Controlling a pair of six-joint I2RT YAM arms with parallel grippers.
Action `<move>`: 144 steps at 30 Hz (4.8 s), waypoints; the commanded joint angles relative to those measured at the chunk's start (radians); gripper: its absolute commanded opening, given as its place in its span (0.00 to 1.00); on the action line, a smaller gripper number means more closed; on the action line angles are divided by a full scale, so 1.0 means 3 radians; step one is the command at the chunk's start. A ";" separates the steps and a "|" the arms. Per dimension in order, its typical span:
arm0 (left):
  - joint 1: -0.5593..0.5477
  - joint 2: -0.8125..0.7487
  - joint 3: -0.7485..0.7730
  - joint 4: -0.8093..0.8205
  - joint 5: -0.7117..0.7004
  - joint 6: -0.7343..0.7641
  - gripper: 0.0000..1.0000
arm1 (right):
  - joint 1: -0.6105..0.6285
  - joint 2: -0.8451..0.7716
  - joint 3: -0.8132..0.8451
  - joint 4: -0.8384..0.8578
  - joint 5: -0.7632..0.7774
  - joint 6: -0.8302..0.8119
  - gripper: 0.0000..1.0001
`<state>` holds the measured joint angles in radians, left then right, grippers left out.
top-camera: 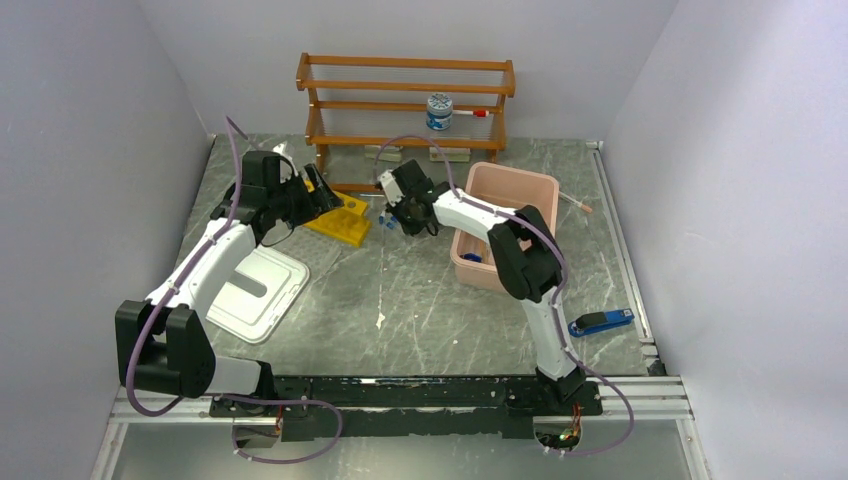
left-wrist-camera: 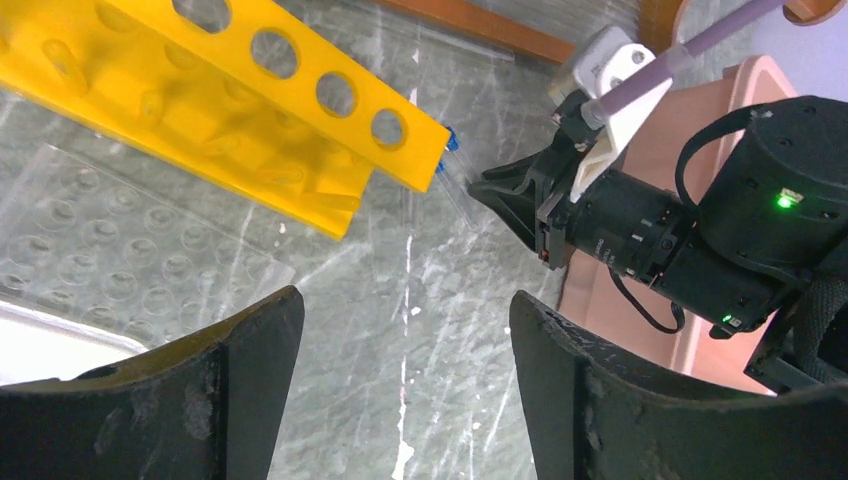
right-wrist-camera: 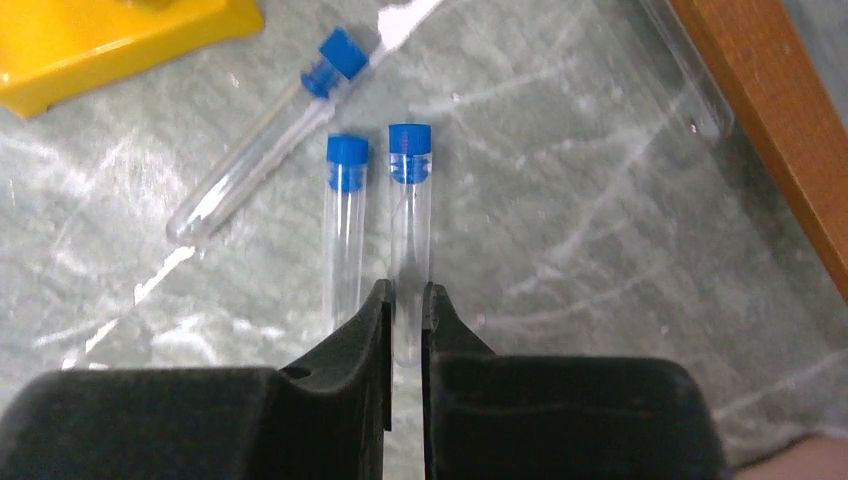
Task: Organize the chemistry lab equipment
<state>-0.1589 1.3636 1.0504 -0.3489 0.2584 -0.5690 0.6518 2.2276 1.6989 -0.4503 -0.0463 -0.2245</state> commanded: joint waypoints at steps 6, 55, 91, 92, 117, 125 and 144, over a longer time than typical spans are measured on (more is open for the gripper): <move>-0.0041 0.0028 0.0136 0.0090 0.0928 -0.0270 0.85 | 0.0000 -0.1176 -0.0780 0.0639 -0.0173 0.0275 0.04; -0.0360 0.0028 0.0398 -0.0426 -0.0368 0.0537 0.05 | 0.0002 -0.2165 -0.1352 0.0915 -0.1129 0.0916 0.71; -0.0208 0.0199 -0.0525 0.0195 -0.2628 0.0107 0.05 | 0.0007 -0.2223 -0.1855 0.1149 -0.0829 0.1490 0.68; -0.0207 0.0215 -0.0536 0.0201 -0.2632 0.0100 0.05 | 0.0006 -0.2210 -0.1843 0.1138 -0.0827 0.1486 0.68; -0.0207 -0.0051 -0.0733 0.0068 -0.2760 -0.0108 0.05 | 0.0008 -0.1811 -0.1518 0.1045 -0.0881 0.1475 0.67; -0.0207 0.0007 -0.1019 0.0559 -0.2692 -0.0018 0.05 | 0.0010 -0.1768 -0.1501 0.1044 -0.0906 0.1467 0.67; -0.0207 0.0105 -0.1236 0.1269 -0.2769 0.0311 0.05 | 0.0007 -0.1789 -0.1516 0.1015 -0.0912 0.1408 0.67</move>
<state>-0.2260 1.3937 0.7036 -0.0631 -0.5514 -0.5114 0.6540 1.6825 1.2243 -0.1417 -0.3103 0.2127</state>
